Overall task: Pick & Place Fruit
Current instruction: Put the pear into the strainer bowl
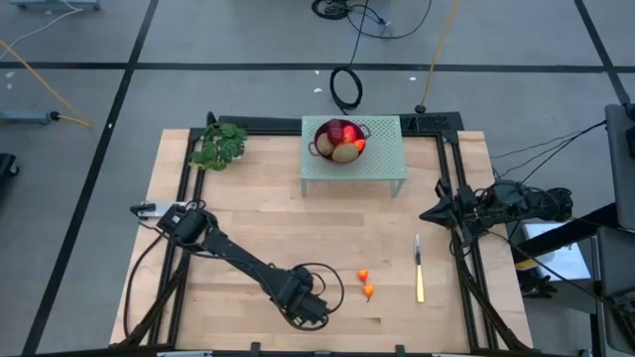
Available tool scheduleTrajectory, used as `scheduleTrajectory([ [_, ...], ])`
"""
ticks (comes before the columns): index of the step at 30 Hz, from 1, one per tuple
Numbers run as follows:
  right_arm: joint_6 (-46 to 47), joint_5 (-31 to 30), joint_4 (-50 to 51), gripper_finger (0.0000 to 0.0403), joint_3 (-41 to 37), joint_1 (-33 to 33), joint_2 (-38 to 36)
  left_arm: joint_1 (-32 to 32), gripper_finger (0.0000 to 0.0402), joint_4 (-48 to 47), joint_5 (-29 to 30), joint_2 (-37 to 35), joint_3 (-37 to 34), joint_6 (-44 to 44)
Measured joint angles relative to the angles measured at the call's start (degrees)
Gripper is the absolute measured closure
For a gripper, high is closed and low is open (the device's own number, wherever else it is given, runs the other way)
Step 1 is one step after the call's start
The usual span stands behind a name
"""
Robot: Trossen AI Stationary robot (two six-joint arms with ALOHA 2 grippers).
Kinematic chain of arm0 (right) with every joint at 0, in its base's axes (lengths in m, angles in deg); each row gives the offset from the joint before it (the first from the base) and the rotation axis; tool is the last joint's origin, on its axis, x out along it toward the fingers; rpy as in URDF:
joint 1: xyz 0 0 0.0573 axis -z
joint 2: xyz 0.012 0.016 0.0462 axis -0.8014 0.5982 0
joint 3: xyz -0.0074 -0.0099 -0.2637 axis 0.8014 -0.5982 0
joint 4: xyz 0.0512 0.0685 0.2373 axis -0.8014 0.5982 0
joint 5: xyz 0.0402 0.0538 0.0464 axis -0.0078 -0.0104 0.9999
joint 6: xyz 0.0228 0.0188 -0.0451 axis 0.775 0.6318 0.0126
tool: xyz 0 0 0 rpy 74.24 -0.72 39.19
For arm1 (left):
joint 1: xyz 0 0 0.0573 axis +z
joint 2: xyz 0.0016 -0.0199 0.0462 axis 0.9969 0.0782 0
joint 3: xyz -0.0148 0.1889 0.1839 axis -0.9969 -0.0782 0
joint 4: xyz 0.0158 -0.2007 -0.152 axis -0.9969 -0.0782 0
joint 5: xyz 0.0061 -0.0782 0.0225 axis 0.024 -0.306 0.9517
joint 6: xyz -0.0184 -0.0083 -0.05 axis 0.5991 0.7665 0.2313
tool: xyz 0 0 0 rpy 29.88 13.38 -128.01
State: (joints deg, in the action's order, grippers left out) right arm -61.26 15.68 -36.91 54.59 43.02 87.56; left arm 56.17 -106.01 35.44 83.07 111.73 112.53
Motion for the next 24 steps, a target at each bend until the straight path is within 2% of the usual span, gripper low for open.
scheduleTrajectory([
  [5, 0.0, 0.0, 0.0, 0.0399, 0.0, 0.0, 0.0, 0.6, 0.0101, 2.7, 1.5, 0.0, -1.1, -1.0],
  [8, 0.0, 0.0, 0.0, 0.0399, 0.0, 0.0, 0.0, 0.9, 0.0101, 6.8, -0.4, -0.1, -4.3, -1.3],
  [12, 0.0, 0.0, 0.0, 0.0399, 0.0, 0.0, 0.0, 0.9, 0.0103, 7.1, -2.1, 0.0, -7.4, 0.0],
  [24, 0.0, 0.0, 0.0, 0.0399, 0.0, 0.0, 0.0, 2.5, 0.0126, 8.1, -1.9, -0.4, -8.0, -1.5],
])
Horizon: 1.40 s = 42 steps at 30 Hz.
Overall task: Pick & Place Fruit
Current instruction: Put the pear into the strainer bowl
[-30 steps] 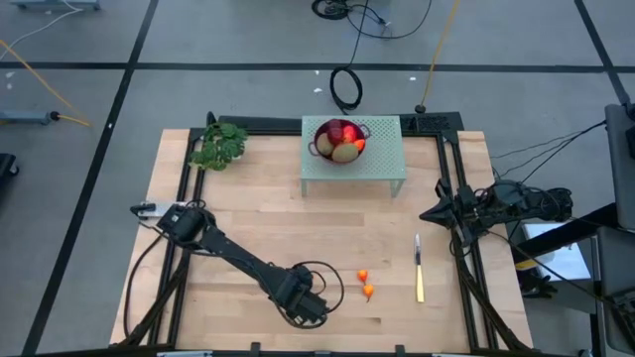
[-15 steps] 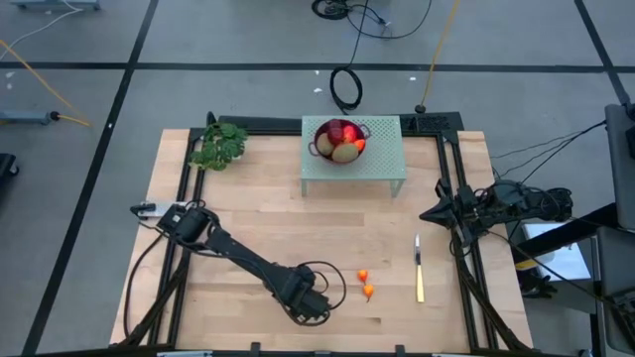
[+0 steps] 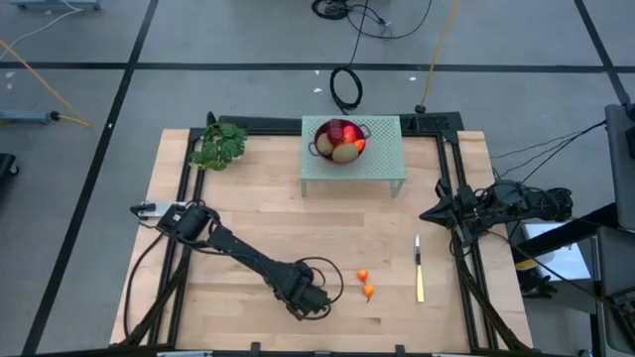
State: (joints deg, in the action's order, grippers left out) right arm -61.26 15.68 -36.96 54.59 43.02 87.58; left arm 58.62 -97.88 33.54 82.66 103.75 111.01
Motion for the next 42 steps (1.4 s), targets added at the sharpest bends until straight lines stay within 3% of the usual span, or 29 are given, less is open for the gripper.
scheduleTrajectory([
  [13, 0.0, 0.0, 0.0, 0.0399, 0.0, 0.0, 0.0, 0.3, 0.0131, 0.6, -3.0, 0.0, 0.0, -2.9],
  [33, 0.0, 0.0, 0.0, 0.0399, 0.0, 0.0, 0.0, 1.6, 0.0279, 0.6, -3.7, -0.1, 0.0, -3.1],
  [42, 0.0, 0.0, 0.0, 0.0399, 0.0, 0.0, 0.0, 1.8, 0.0286, 0.0, -4.9, -1.3, 0.0, -4.3],
])
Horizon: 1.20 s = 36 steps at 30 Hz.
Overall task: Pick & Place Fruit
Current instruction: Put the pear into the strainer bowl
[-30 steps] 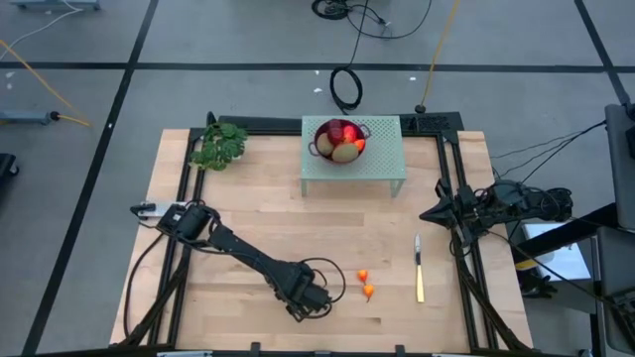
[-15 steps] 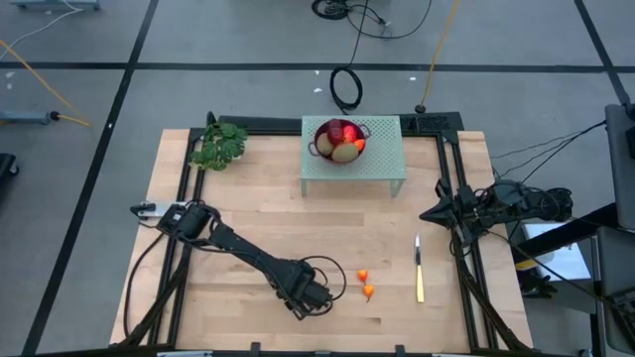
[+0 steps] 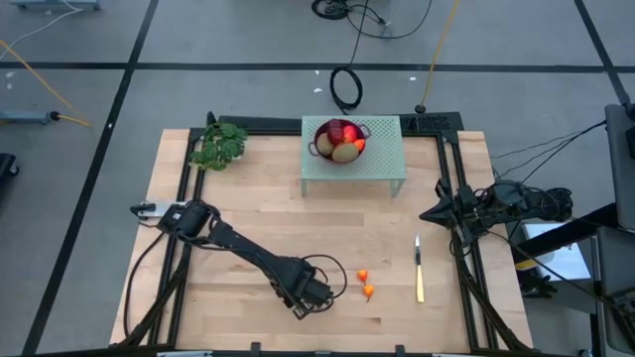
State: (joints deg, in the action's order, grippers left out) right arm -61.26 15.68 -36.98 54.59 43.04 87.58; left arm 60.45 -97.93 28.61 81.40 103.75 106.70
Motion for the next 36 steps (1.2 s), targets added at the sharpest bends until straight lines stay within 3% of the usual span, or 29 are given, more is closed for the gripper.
scheduleTrajectory([
  [7, 0.0, 0.0, 0.0, 0.0399, 0.0, 0.0, 0.0, 2.0, 0.0285, -5.7, 5.3, -7.8, 0.0, 0.0],
  [15, 0.0, 0.0, 0.0, 0.0399, 0.0, 0.0, 0.0, 8.3, 0.0284, -5.7, 23.4, -21.9, 0.0, -1.4],
  [20, 0.0, 0.0, 0.0, 0.0399, 0.0, 0.0, 0.0, 14.5, 0.0284, -4.1, 35.3, -30.2, 0.0, -8.0],
  [23, 0.0, 0.0, 0.0, 0.0399, 0.0, 0.0, 0.0, 19.2, 0.0284, -0.7, 39.4, -33.2, 0.0, -14.8],
  [32, 0.0, 0.0, 0.0, 0.0399, 0.0, 0.0, 0.0, 31.5, 0.0284, 21.9, 38.3, -33.8, 0.0, -42.6],
  [36, 0.0, 0.0, 0.0, 0.0399, 0.0, 0.0, 0.0, 36.1, 0.0284, 27.8, 35.7, -32.8, 0.0, -50.7],
])
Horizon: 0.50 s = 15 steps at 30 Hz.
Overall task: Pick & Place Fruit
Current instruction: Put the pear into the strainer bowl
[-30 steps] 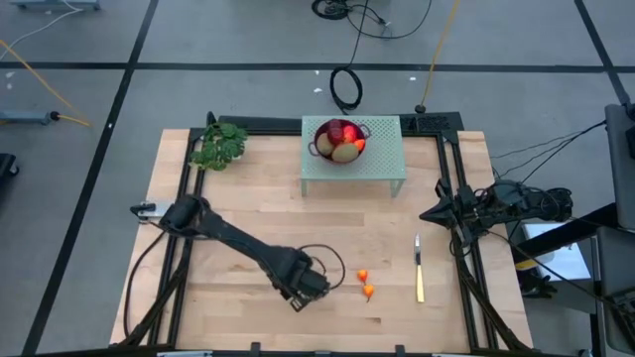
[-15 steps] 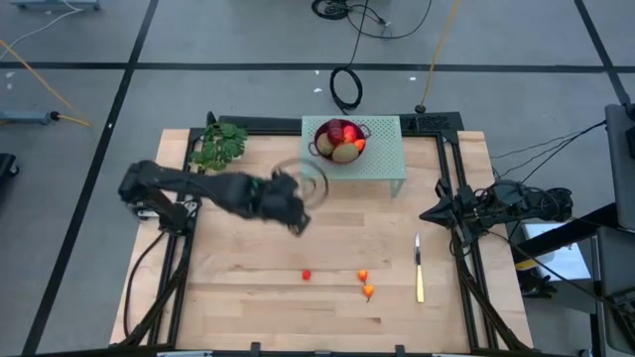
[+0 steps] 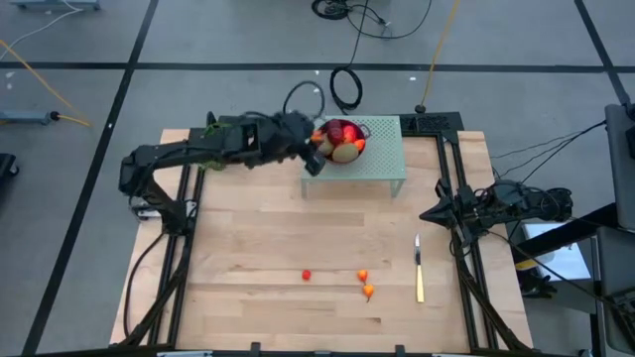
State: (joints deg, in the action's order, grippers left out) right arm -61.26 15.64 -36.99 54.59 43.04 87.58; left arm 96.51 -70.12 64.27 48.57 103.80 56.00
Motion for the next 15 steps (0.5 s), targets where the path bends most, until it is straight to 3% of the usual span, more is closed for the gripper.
scheduleTrajectory([
  [10, 0.0, 0.0, -0.2, 0.0399, 0.0, 0.0, 0.0, 12.4, 0.0284, 2.9, -15.5, 2.7, 0.0, -3.3],
  [15, 0.0, 0.0, -0.4, 0.0399, 0.0, 0.0, 0.0, 15.6, 0.0284, 6.0, -23.6, 5.8, 0.0, -3.5],
])
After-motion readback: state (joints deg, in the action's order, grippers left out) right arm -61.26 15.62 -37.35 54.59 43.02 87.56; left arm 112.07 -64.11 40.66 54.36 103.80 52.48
